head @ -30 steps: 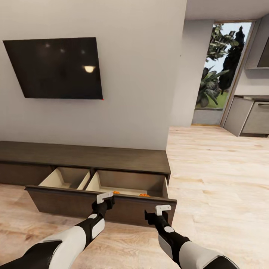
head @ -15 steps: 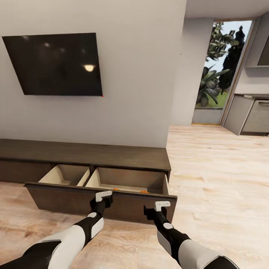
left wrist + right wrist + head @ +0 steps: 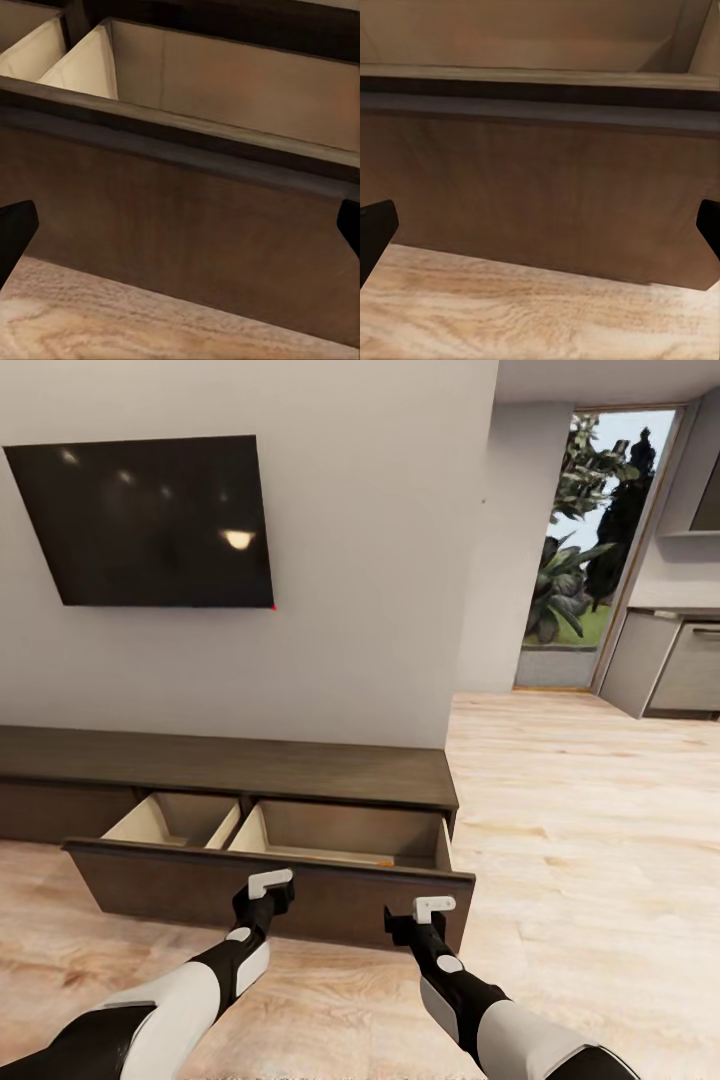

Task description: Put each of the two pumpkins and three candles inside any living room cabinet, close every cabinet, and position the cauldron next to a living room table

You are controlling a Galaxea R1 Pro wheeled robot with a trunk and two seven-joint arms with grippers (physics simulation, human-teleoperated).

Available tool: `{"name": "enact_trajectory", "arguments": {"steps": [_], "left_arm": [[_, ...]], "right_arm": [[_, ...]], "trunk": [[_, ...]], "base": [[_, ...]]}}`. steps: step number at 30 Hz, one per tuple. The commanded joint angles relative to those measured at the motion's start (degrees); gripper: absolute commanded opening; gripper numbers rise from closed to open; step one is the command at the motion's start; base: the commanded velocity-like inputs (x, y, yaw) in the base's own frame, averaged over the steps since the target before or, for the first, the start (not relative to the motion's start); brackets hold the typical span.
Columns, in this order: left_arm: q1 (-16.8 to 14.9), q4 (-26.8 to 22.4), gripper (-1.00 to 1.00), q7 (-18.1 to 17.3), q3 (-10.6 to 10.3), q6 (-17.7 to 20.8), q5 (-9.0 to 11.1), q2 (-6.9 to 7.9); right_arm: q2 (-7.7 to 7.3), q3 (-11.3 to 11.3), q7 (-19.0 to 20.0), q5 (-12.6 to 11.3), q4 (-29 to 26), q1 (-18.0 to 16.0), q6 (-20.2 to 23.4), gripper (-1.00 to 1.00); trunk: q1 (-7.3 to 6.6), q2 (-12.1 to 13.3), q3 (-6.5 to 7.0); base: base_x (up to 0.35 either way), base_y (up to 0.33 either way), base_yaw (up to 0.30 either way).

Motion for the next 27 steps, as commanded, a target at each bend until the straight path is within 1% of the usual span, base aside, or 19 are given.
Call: {"name": "enact_trajectory", "arguments": {"steps": [1,3,4,5,6,7,8,10,13,17,23,27], "left_arm": [[0.0,0.0,1.0,0.0,0.4,-0.2,-0.4,-0.01],[0.0,0.0,1.0,0.0,0.4,-0.2,-1.5,0.0],[0.0,0.0,1.0,0.0,0.4,-0.2,-2.8,-0.03],[0.0,0.0,1.0,0.0,0.4,-0.3,-3.6,-0.04],[0.0,0.0,1.0,0.1,0.4,-0.2,-5.3,-0.05],[0.0,0.0,1.0,0.1,0.4,-0.2,-6.2,-0.09],[0.0,0.0,1.0,0.2,0.4,-0.2,-7.7,-0.15],[0.0,0.0,1.0,0.2,0.5,-0.2,-9.2,-0.2],[0.0,0.0,1.0,0.3,0.5,-0.2,-10.5,-0.27],[0.0,0.0,1.0,0.3,0.5,-0.8,-10.8,-0.17],[0.0,0.0,1.0,0.3,0.8,-1.5,-10.9,-0.07],[0.0,0.0,1.0,0.3,0.9,-1.6,-10.8,0.02]], "right_arm": [[0.0,0.5,-0.3,-0.4,0.0,0.0,-0.2,1.0],[0.0,0.5,-0.3,-0.4,0.0,0.0,-0.2,1.0],[0.0,0.5,-0.3,-0.4,0.0,0.0,-0.2,1.0],[0.0,0.5,-0.3,-0.4,0.0,0.0,-0.2,1.0],[0.0,0.5,-0.3,-0.4,0.0,0.0,-0.2,1.0],[0.0,0.5,-0.3,-0.4,0.0,0.0,-0.2,1.0],[0.0,0.5,-0.3,-0.4,0.0,0.0,-0.2,1.0],[0.0,0.5,-0.3,-0.4,0.0,0.0,-0.2,1.0],[0.0,0.5,-0.3,-0.4,0.0,0.0,-0.5,1.0],[0.0,0.5,-0.3,-0.4,0.0,0.0,-0.7,1.0],[0.0,0.5,-0.4,-0.4,0.0,0.0,-0.7,1.0],[0.0,0.4,-0.4,-0.4,0.0,0.0,-0.9,1.0]], "trunk": [[0.21,-0.4,-0.24],[0.65,-1.2,-0.6],[0.87,-1.6,-0.78],[1.09,-2.0,-0.96],[1.31,-2.4,-1.14],[1.53,-2.8,-1.32],[1.75,-3.2,-1.5],[2.19,-4.0,-1.85],[2.85,-5.3,-2.39],[3.73,-6.9,-3.03],[5.05,-9.3,-3.88],[5.15,-9.3,-4.61]], "base": [[0.0,0.0,0.0],[0.0,0.0,0.0],[0.0,0.0,0.0],[0.0,0.0,0.0],[0.0,0.0,0.0],[0.0,0.0,0.0],[0.0,0.0,0.0],[0.0,0.0,0.0],[0.0,0.0,-0.004],[0.0,0.0,-0.126],[0.0,0.0,-0.212],[0.0,0.0,-0.219]]}}
